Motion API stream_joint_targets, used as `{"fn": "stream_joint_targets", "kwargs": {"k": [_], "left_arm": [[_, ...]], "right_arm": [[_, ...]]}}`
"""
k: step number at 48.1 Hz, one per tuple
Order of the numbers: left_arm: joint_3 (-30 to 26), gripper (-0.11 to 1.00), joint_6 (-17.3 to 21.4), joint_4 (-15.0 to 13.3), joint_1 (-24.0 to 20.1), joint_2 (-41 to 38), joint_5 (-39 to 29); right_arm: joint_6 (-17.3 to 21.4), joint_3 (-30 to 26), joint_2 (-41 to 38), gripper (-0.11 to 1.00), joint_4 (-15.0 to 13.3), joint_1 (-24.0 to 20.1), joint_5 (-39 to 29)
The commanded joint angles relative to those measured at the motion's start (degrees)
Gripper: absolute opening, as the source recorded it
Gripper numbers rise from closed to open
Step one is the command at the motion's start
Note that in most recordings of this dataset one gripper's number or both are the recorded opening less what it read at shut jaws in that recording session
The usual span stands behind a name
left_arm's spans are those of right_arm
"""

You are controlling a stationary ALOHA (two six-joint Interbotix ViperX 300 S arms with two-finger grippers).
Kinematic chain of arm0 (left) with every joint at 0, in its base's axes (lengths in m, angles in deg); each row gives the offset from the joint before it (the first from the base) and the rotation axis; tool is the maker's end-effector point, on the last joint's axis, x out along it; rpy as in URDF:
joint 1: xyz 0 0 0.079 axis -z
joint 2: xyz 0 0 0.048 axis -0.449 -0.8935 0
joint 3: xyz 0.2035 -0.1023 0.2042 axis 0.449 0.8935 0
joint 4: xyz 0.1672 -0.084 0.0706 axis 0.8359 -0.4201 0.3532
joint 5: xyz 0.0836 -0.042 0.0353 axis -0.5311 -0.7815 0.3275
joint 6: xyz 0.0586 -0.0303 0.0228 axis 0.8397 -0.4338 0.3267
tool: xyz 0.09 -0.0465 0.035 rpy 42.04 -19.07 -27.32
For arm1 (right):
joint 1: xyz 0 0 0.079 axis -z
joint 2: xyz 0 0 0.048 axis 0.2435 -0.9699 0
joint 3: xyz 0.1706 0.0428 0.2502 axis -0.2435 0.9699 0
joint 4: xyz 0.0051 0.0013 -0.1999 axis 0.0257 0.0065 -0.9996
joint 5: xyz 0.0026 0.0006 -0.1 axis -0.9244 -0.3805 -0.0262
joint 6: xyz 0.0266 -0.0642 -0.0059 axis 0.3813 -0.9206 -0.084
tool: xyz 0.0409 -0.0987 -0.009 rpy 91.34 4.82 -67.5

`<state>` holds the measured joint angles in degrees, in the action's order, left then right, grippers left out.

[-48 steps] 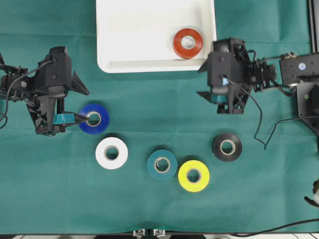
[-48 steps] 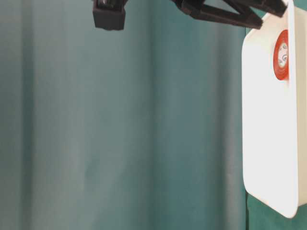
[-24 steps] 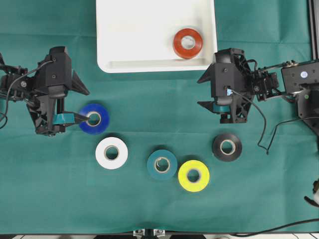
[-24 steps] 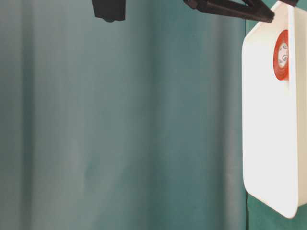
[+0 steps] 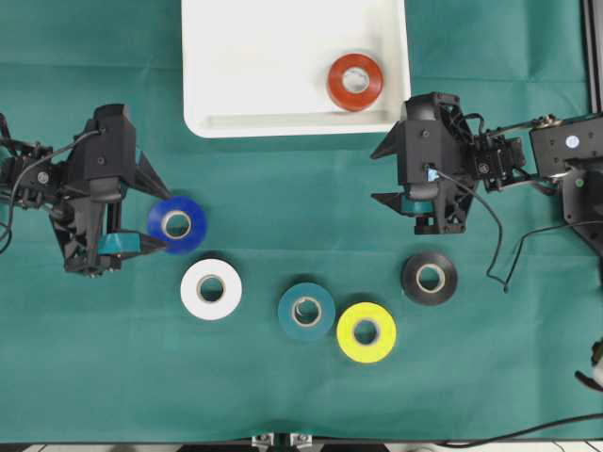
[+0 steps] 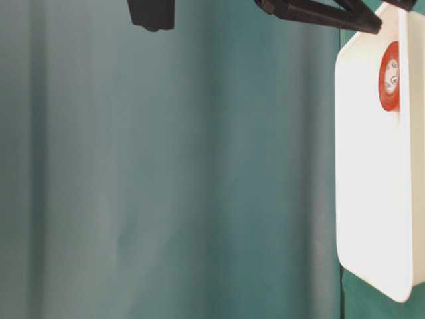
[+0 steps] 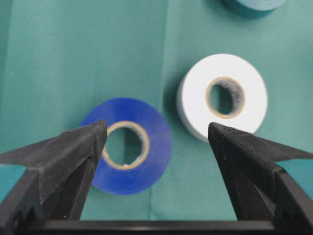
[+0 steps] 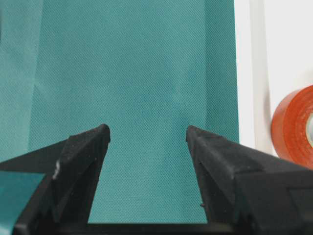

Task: Put the tape alternately from left to right into the white case.
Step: 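Move the left gripper to the white tape roll and grasp it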

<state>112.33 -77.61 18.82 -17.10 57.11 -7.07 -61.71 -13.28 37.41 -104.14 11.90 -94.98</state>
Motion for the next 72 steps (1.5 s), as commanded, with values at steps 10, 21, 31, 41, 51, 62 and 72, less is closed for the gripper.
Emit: {"fn": "stream_joint_targets", "kwargs": {"k": [10, 21, 31, 41, 51, 62, 72], "left_arm": [[-1.7, 0.61, 0.4, 0.0, 0.8, -3.1, 1.8], [-7.6, 0.60, 1.2, 0.2, 2.2, -13.9, 1.7], [-11.3, 0.61, 1.9, 0.2, 4.1, -18.9, 1.7], [-11.8, 0.60, 1.8, 0.3, 4.7, -21.7, 1.6], [-13.3, 0.60, 2.0, 0.2, 4.7, -24.8, 1.7], [-13.6, 0.61, 1.9, 0.2, 4.7, -26.7, 1.7], [-13.6, 0.60, 1.9, 0.3, 5.0, -27.0, 1.7]], "right_arm": [[0.0, -0.7, 0.3, 0.72, 0.0, -0.2, 0.9], [0.0, -0.4, 0.2, 0.72, 0.0, -0.2, 0.9], [0.0, -0.3, 0.3, 0.72, 0.0, -0.2, 0.9], [0.0, -0.3, 0.2, 0.72, 0.0, -0.2, 0.9], [0.1, -0.4, 0.2, 0.72, 0.0, -0.2, 0.9], [0.1, -0.3, 0.2, 0.72, 0.0, -0.2, 1.0], [0.0, -0.1, 0.2, 0.72, 0.0, -0.2, 0.9]]}}
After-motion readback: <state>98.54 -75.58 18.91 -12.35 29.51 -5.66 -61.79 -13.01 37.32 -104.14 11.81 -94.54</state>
